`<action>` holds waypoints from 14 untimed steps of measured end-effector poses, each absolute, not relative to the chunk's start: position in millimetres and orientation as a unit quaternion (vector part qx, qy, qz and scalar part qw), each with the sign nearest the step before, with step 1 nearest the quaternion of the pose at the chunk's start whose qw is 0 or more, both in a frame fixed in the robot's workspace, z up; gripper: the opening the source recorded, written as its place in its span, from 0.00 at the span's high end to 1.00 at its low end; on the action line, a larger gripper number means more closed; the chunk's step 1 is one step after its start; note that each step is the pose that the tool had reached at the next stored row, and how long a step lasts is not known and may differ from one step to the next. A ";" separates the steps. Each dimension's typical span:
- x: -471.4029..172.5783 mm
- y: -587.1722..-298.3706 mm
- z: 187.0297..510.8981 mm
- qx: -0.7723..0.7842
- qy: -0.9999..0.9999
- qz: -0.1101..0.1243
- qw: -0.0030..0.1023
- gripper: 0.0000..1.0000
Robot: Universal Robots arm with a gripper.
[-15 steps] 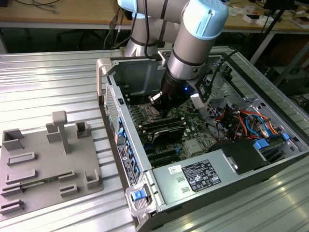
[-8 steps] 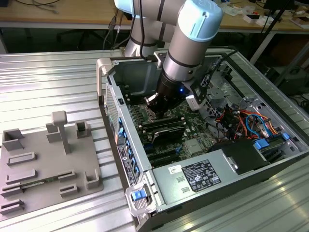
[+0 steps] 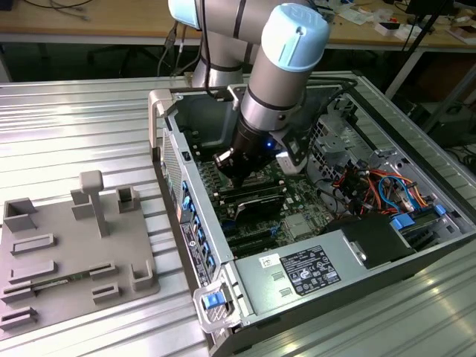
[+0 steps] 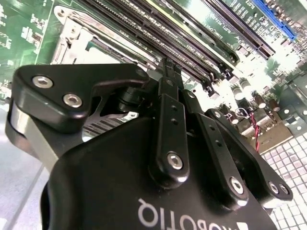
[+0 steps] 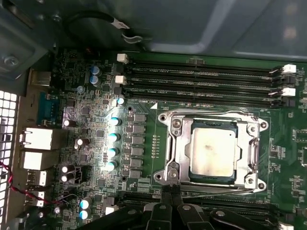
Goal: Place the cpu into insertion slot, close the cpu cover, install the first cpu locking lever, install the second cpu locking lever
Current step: 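Install the second cpu locking lever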
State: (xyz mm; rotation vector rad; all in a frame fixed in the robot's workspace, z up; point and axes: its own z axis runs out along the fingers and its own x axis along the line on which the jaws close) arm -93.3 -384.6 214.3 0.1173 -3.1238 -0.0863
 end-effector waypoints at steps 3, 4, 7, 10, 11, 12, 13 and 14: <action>-95.3 -384.6 214.0 0.038 -0.999 -0.028 0.007 0.89; -96.0 -384.6 213.9 0.038 -0.999 -0.028 0.007 0.89; -97.0 -384.6 213.3 0.038 -0.999 -0.028 0.007 0.89; -97.5 -384.5 213.1 0.038 -0.999 -0.027 0.007 0.89; -97.6 -384.4 213.0 0.038 -0.999 -0.028 0.007 0.89; -97.6 -384.4 212.7 0.038 -0.999 -0.028 0.007 0.89; -97.7 -384.3 212.3 0.038 -0.999 -0.028 0.007 0.89; -97.7 -384.3 212.2 0.038 -0.999 -0.028 0.007 0.89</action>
